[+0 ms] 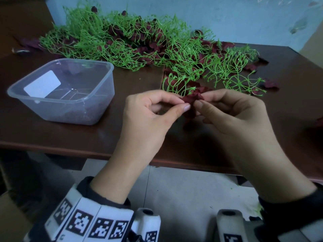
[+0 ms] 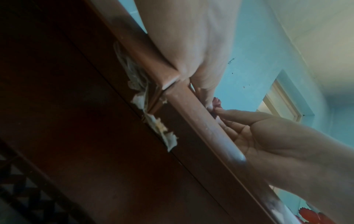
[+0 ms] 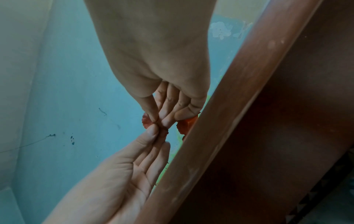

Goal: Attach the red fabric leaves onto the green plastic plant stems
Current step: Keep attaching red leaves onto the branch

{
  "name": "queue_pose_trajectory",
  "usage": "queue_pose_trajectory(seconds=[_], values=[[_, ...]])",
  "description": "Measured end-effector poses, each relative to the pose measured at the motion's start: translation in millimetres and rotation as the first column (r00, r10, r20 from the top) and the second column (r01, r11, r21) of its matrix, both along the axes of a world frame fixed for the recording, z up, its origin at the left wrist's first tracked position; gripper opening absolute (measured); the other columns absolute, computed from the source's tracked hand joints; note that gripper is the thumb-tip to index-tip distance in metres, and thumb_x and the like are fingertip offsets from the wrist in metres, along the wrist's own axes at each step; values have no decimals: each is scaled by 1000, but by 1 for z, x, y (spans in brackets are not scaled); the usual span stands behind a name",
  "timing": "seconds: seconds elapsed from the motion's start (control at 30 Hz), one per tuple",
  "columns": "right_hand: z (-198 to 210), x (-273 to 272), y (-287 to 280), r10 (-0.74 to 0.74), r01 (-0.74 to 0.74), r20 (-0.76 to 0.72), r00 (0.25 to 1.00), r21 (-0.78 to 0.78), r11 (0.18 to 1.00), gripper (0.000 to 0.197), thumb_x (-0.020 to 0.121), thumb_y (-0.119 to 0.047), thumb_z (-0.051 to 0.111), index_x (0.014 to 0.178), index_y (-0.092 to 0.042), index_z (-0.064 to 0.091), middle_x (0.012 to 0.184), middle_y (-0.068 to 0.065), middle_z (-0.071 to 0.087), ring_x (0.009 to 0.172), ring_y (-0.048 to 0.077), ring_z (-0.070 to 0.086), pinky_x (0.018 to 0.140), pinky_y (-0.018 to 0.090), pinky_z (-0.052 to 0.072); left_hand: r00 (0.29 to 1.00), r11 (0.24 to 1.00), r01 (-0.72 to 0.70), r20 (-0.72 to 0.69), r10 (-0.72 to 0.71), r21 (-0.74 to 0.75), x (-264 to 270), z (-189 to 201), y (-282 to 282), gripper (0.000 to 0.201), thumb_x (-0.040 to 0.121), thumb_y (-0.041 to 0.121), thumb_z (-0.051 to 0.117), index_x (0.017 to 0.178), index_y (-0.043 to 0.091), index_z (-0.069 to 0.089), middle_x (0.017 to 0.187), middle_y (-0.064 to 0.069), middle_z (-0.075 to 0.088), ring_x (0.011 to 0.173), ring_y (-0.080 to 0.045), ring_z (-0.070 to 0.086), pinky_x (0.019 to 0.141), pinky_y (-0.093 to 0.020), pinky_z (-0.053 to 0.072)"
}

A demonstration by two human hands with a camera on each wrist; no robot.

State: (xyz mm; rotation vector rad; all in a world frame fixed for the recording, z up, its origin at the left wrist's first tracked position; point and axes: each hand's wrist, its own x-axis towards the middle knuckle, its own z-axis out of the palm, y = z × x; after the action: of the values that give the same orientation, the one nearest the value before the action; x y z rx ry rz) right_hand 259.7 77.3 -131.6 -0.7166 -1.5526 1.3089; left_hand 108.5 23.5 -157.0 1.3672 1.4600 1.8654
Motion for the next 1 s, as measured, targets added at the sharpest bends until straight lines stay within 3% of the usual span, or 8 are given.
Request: queue_pose_trajectory(seconds=[0.13, 0.27, 0.33, 0.5, 0.63, 0.77, 0.9, 1.0], values=[[1, 0, -1, 25, -25, 23, 999, 20, 999, 11, 87, 2, 69, 85, -9, 68, 72, -2, 74, 65, 1, 68, 59, 11, 50, 989, 1000, 3, 148, -6, 22, 3, 4, -3, 41, 72, -9, 84, 82, 9, 49, 81, -12, 77, 80, -21, 78, 76, -27, 60], [0, 1, -2, 48, -48, 43, 998, 6, 999, 8, 87, -1, 70, 93, -6, 68, 89, 15, 75, 77, 18, 73, 68, 22, 57, 996, 1000, 23, 86, -23, -6, 1, 3, -2, 44, 79, -5, 82, 81, 14, 42, 85, -10, 76, 85, -27, 77, 82, -40, 62], [-3, 1, -1, 74, -73, 62, 995, -17, 997, 11, 87, -4, 72, 97, -5, 69, 93, 18, 74, 83, 25, 74, 75, 31, 60, 996, 999, 44, 77, -43, -11, 0, 1, -1, 43, 80, 1, 81, 81, 16, 41, 87, -7, 76, 87, -28, 76, 83, -43, 61], [-6, -2, -1, 109, -110, -17, 994, -147, 983, 21, 81, -9, 72, 96, 5, 68, 87, 25, 72, 77, 22, 72, 72, 28, 59, 984, 995, 103, 145, -101, -5, 2, 3, 0, 29, 80, -1, 81, 79, 13, 55, 82, -4, 75, 80, -13, 74, 74, -22, 56], [-7, -2, 0, 41, -52, -76, 996, -158, 986, 24, 70, -13, 78, 89, 0, 74, 84, 20, 76, 76, 27, 74, 67, 28, 58, 950, 986, 162, 275, -150, -25, 2, 8, -1, 16, 69, 15, 81, 77, 14, 68, 82, -10, 78, 78, -16, 74, 76, -24, 58], [-7, -2, 0, 9, -30, -128, 992, -170, 985, 24, 70, -11, 76, 89, 2, 74, 82, 21, 75, 71, 26, 73, 65, 29, 58, 904, 973, 225, 383, -191, -45, -1, 10, -3, 10, 66, 14, 82, 72, 18, 75, 79, -12, 78, 75, -18, 75, 72, -26, 59], [-6, -1, -3, -30, 27, -27, 999, -84, 996, 5, 80, -7, 75, 84, -4, 74, 72, 11, 75, 63, 17, 71, 64, 29, 60, 935, 981, 184, 321, -154, -66, 1, 9, -1, 20, 72, 5, 82, 81, 13, 66, 78, -6, 77, 75, -15, 73, 71, -23, 57], [-7, 0, -9, -118, 109, 118, 986, 81, 991, 4, 87, -10, 74, 86, -6, 72, 72, 8, 75, 67, 24, 74, 66, 45, 62, 954, 986, 160, 263, -143, -45, 4, 8, 1, 33, 82, -11, 75, 85, 11, 51, 76, 1, 74, 75, -11, 70, 73, -21, 56]])
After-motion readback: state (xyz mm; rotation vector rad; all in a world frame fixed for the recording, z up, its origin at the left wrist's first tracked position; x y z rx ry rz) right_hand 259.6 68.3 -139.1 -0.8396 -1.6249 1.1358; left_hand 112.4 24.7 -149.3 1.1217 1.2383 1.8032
